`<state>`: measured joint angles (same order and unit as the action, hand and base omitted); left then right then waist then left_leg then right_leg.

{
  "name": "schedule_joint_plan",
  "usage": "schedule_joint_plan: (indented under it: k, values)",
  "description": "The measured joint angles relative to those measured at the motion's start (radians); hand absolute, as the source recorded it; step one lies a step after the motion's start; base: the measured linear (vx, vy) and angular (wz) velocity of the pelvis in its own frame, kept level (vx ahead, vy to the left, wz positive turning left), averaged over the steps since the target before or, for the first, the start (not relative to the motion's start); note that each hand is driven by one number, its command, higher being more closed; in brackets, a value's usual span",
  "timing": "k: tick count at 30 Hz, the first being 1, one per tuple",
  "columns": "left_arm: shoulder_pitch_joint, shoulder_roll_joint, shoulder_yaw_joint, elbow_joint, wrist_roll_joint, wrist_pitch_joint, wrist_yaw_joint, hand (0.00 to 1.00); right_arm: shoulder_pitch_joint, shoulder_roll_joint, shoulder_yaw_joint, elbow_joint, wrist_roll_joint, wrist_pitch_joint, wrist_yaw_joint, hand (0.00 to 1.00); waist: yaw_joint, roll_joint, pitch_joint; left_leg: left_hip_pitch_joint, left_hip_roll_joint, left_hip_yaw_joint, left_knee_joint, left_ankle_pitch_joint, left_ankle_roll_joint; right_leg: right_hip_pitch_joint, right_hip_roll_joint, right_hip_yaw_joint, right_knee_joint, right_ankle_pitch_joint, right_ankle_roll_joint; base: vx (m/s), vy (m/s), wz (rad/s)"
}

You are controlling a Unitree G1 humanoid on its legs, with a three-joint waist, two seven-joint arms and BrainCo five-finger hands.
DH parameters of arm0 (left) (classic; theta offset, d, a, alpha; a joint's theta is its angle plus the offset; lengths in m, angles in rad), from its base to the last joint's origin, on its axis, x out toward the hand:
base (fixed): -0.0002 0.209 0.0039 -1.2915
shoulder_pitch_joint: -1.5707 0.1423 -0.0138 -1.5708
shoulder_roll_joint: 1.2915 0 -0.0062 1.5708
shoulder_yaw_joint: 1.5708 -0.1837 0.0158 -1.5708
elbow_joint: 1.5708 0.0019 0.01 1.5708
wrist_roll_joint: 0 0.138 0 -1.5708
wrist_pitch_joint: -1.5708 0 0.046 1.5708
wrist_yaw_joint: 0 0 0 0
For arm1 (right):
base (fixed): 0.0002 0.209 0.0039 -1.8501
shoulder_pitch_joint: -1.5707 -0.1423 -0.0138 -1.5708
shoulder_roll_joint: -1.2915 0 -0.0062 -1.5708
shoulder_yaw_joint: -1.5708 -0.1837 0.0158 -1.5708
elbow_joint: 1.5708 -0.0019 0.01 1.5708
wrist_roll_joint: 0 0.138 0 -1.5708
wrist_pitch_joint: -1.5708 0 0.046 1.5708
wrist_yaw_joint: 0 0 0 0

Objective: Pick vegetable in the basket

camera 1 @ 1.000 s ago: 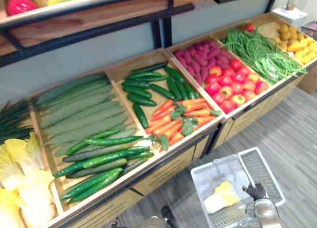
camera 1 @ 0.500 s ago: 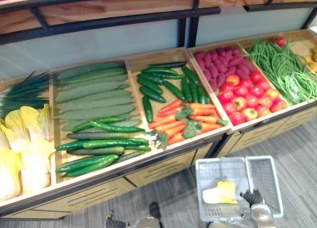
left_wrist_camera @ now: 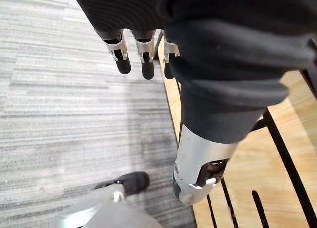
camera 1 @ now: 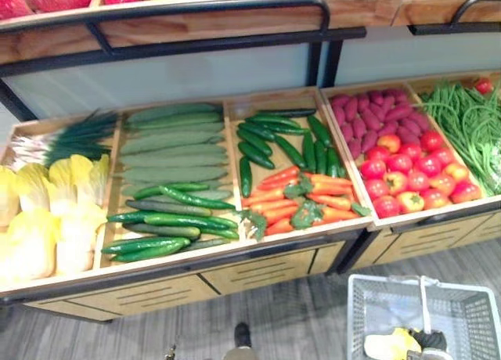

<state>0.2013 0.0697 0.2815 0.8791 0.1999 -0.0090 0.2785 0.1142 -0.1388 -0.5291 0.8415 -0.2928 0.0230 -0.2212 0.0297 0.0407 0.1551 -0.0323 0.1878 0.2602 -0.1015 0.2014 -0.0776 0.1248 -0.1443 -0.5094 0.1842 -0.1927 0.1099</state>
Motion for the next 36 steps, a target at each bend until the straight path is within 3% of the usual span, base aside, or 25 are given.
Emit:
schedule_joint_plan:
  k: [3,8,11,15,17,18,20,26,31,36]
  values:
    - [0.026,-0.016,-0.007,-0.132,0.005,0.0,0.02,0.0,0.016,-0.001,-0.05,0.006,0.025,0.0,-0.002,1.0,0.0,0.007,-0.003,-0.002,-0.005,0.0,-0.001,-0.001,0.001,0.0,-0.003,-0.002,0.0,-0.001,0.002,0.0,0.002,0.02]
    - [0.057,-0.033,-0.008,-0.447,0.114,-0.017,0.083,0.0,0.026,0.0,-0.105,0.064,0.036,-0.005,-0.013,1.0,-0.003,0.008,-0.011,-0.018,-0.024,-0.021,-0.001,-0.004,0.005,0.001,-0.023,-0.026,0.0,-0.003,0.009,0.03,0.007,0.13]
    - [0.06,-0.031,0.0,-0.562,0.205,-0.036,0.157,0.0,0.021,0.007,-0.12,0.08,0.037,-0.01,-0.014,1.0,0.0,0.0,-0.016,-0.016,-0.033,-0.024,-0.001,-0.003,0.005,0.007,-0.031,-0.028,0.009,-0.001,0.011,0.06,-0.001,0.09]
    - [0.06,-0.009,-0.004,-0.666,0.281,-0.036,0.181,0.0,0.006,0.011,-0.108,0.1,0.037,-0.016,-0.013,1.0,-0.001,0.0,-0.025,-0.012,-0.033,-0.024,-0.002,-0.003,0.005,0.011,-0.031,-0.025,0.009,0.0,0.011,0.04,-0.018,0.0]
    - [0.06,0.055,-0.028,-0.719,0.309,-0.037,0.179,0.0,0.0,0.009,-0.082,0.109,0.037,-0.016,-0.011,1.0,0.0,-0.008,-0.026,-0.01,-0.026,-0.022,-0.002,-0.004,0.003,0.013,-0.026,-0.022,0.007,-0.001,0.01,0.0,-0.018,-0.09]
    - [0.058,0.152,-0.054,-0.749,0.373,-0.045,0.169,0.0,-0.008,0.001,-0.048,0.11,0.035,-0.02,-0.009,1.0,0.0,-0.01,-0.026,0.003,-0.019,-0.006,-0.002,-0.015,0.002,0.012,-0.022,-0.003,0.005,-0.002,0.009,-0.01,-0.028,-0.26]
    - [0.05,0.228,-0.071,-0.77,0.428,-0.057,0.158,0.0,-0.01,-0.007,-0.027,0.109,0.03,-0.036,-0.008,1.0,-0.002,-0.007,-0.029,0.013,-0.017,0.008,-0.002,-0.023,-0.003,0.008,-0.022,0.012,0.004,-0.002,0.008,-0.02,-0.017,-0.28]
    - [-0.087,0.454,-0.251,-0.74,0.569,-0.138,0.102,0.0,-0.013,-0.046,0.063,0.1,0.016,-0.057,0.016,1.0,-0.015,0.007,-0.04,0.019,-0.018,0.042,-0.002,-0.034,-0.003,-0.001,-0.025,0.047,-0.009,-0.002,0.009,0.01,-0.009,-0.15]
    - [-0.193,0.565,-0.431,-0.645,0.639,-0.201,0.021,0.0,-0.03,-0.055,0.111,0.054,-0.015,-0.06,0.03,1.0,-0.033,0.003,-0.042,0.021,-0.018,0.09,-0.002,-0.036,-0.006,-0.033,-0.025,0.107,-0.011,0.01,0.013,0.08,-0.017,-0.32]
    - [-0.26,0.609,-0.518,-0.623,0.646,-0.225,-0.014,0.0,-0.039,-0.078,0.158,0.028,-0.023,-0.06,0.03,1.0,-0.055,0.003,-0.041,0.032,-0.022,0.116,-0.002,-0.036,-0.007,-0.033,-0.021,0.145,-0.025,0.012,0.011,0.07,-0.017,-0.14]
